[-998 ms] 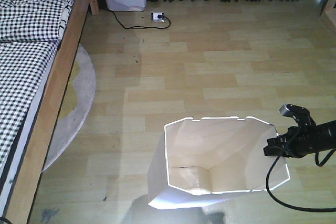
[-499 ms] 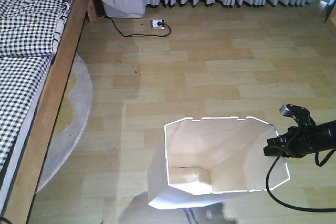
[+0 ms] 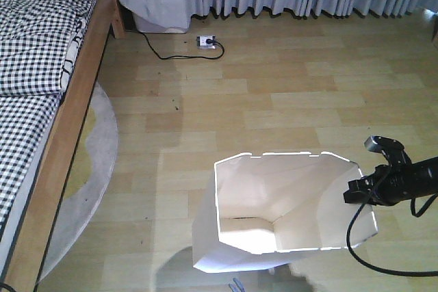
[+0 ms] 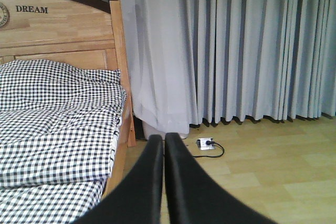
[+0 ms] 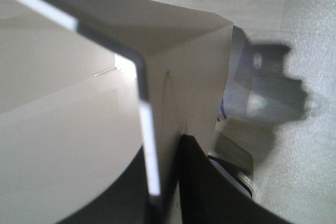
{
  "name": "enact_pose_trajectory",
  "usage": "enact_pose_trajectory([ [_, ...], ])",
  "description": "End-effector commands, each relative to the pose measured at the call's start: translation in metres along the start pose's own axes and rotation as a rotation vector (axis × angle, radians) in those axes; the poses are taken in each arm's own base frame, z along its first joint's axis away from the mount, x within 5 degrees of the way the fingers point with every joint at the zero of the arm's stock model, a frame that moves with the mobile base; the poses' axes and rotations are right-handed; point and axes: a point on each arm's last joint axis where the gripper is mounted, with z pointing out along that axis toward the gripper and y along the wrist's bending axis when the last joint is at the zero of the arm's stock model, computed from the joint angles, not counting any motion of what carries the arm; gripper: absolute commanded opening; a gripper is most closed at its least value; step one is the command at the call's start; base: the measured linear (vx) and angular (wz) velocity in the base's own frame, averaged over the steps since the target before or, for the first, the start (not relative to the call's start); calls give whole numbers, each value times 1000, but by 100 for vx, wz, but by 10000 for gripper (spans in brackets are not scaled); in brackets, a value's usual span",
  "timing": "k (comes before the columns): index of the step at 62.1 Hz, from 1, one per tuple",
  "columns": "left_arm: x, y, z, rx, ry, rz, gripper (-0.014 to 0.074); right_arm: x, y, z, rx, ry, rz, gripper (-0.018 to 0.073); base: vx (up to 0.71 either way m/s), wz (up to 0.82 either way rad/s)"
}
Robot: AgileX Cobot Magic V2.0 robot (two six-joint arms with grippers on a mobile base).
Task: Move trash bin to bedside with robot
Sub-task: 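Carry the bin in the right gripper toward the checked bed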
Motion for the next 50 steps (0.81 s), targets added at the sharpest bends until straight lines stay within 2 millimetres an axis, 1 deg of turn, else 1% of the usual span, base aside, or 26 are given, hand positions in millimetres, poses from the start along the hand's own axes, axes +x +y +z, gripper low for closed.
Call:
enact_pose_trajectory([
  [1, -3, 0, 0, 7, -71, -23, -6, -19, 26, -21, -201, -104, 9, -3, 21, 1],
  [50, -3, 0, 0, 7, -71, -23, -6, -19, 26, -21, -201, -104, 9, -3, 21, 1],
])
